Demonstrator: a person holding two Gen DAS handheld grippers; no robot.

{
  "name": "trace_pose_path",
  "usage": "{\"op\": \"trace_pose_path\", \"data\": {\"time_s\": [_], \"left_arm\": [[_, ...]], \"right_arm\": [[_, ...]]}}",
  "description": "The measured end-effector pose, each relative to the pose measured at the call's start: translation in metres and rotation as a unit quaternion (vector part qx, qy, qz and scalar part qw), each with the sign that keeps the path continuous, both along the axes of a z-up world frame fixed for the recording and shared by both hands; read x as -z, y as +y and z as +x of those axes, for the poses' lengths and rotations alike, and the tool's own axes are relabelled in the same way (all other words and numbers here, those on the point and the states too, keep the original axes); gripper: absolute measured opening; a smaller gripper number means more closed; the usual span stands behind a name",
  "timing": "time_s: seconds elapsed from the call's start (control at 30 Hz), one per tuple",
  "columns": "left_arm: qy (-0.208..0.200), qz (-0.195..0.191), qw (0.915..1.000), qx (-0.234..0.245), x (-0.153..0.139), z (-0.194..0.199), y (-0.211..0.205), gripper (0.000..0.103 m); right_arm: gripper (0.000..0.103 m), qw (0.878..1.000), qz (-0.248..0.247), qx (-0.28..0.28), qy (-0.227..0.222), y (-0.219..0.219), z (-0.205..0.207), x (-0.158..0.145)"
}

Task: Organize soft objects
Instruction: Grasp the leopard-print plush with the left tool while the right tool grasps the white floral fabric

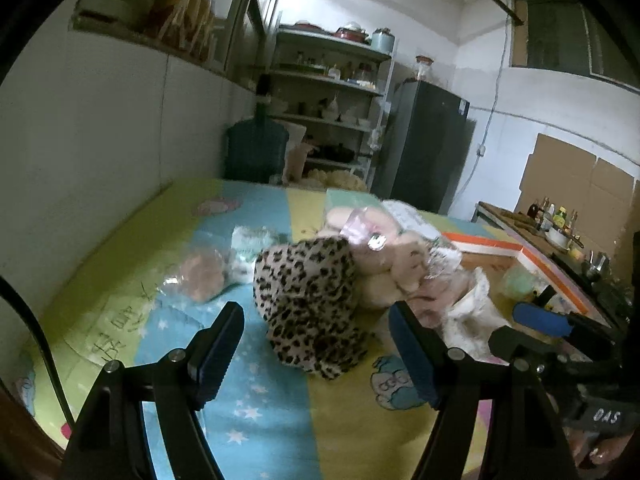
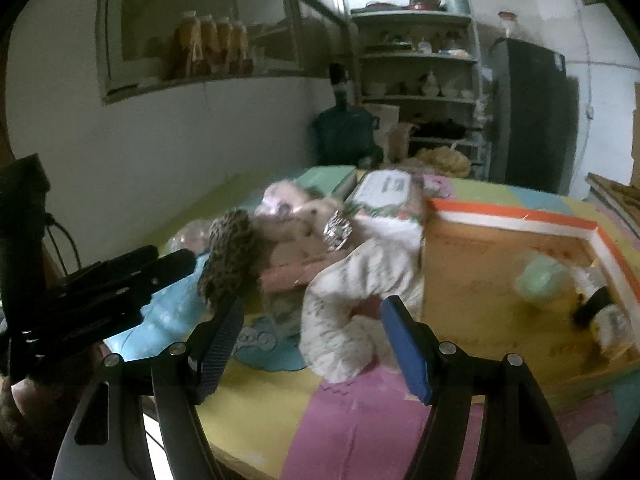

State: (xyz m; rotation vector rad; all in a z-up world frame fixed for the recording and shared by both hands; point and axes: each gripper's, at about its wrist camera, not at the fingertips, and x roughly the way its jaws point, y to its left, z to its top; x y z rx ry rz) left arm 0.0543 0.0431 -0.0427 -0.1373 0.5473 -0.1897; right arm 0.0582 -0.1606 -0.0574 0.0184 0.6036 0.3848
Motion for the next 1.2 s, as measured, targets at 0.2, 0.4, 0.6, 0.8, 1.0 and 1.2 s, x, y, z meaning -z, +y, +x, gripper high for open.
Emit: {"op": "trace_pose_path", "data": {"time_s": [0.2,0.4,0.6,0.8,1.0,1.2], "left_arm": [[0.037,0.000,0.9993,0.004,0.021,0.014,-0.002,0.072],[0.053,0.004,0.9986,0.003,0.032,0.024,-0.004,0.071],[0.064,0.005,0.9979,0.001,0.038,0.032,-0.008,0.061],[0.068,-0.001,0.9977,0.000,0.045,0.035,-0.007,0.056],[0.064,-0.006,0.9979,-0.001,0.048,0.035,-0.003,0.032],[0.063,-0.022,0.9978,0.002,0.050,0.036,0.003,0.013]], "right_arm": [[0.073,1.000,0.002,-0.004,0.019,0.004,0.007,0.012],[0.073,1.000,0.004,-0.006,0.030,0.006,0.016,0.020],[0.073,0.999,0.006,-0.008,0.037,0.007,0.026,0.024],[0.073,0.999,0.004,-0.005,0.034,0.008,0.030,0.025],[0.060,0.999,0.008,-0.003,0.044,0.007,0.037,0.028],[0.031,0.999,0.002,0.013,0.048,0.002,0.043,0.029]]}}
